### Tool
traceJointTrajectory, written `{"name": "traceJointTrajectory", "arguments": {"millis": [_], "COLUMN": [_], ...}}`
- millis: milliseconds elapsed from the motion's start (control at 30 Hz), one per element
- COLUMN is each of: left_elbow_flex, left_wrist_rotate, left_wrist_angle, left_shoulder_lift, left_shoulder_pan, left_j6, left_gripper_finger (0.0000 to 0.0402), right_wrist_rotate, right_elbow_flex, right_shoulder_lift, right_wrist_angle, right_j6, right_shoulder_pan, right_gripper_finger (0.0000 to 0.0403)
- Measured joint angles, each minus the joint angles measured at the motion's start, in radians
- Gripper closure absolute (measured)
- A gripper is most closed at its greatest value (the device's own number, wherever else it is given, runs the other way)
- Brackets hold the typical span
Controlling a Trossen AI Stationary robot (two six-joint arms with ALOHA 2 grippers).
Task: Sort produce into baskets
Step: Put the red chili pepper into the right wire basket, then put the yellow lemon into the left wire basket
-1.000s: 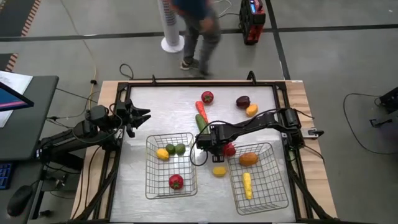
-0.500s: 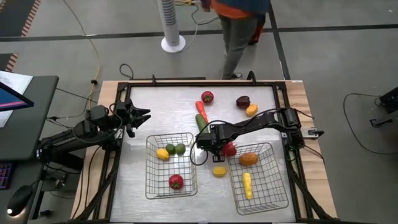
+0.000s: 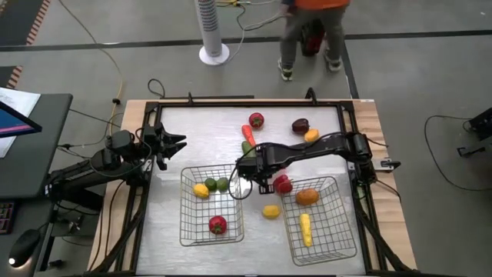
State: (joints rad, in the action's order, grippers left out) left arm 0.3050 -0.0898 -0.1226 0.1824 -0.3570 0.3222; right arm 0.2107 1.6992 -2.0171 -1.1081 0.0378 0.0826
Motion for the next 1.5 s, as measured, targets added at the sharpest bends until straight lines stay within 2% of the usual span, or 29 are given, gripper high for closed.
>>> {"name": "traceJointTrajectory", "arguments": {"millis": [333, 600, 900, 1067, 1267, 1500], "left_elbow_flex": [0.0, 0.0, 0.0, 0.0, 0.0, 0.0], "left_wrist_rotate": [0.0, 0.0, 0.0, 0.0, 0.0, -0.001], "left_wrist_angle": [0.0, 0.0, 0.0, 0.0, -0.001, -0.001], "left_shoulder_lift": [0.0, 0.0, 0.0, 0.0, 0.0, 0.0], "left_shoulder_pan": [0.0, 0.0, 0.0, 0.0, 0.0, 0.0], "left_j6": [-0.003, -0.003, -0.002, 0.003, 0.013, 0.017], "left_gripper_finger": [0.0269, 0.0269, 0.0269, 0.0269, 0.0269, 0.0269], "right_wrist_rotate": [0.003, 0.008, -0.007, -0.151, -0.117, -0.105], "right_elbow_flex": [0.145, 0.237, 0.362, 0.368, 0.328, 0.309], "right_shoulder_lift": [0.0, 0.0, 0.003, 0.004, 0.003, 0.003], "right_wrist_angle": [-0.244, -0.436, -0.462, -0.462, -0.463, -0.463], "right_j6": [-0.067, -0.195, -0.33, -0.432, -0.456, -0.452], "right_shoulder_pan": [0.021, 0.094, 0.214, 0.26, 0.31, 0.296], "right_gripper_finger": [0.0374, 0.0374, 0.0368, 0.0362, 0.0333, 0.0251]}}
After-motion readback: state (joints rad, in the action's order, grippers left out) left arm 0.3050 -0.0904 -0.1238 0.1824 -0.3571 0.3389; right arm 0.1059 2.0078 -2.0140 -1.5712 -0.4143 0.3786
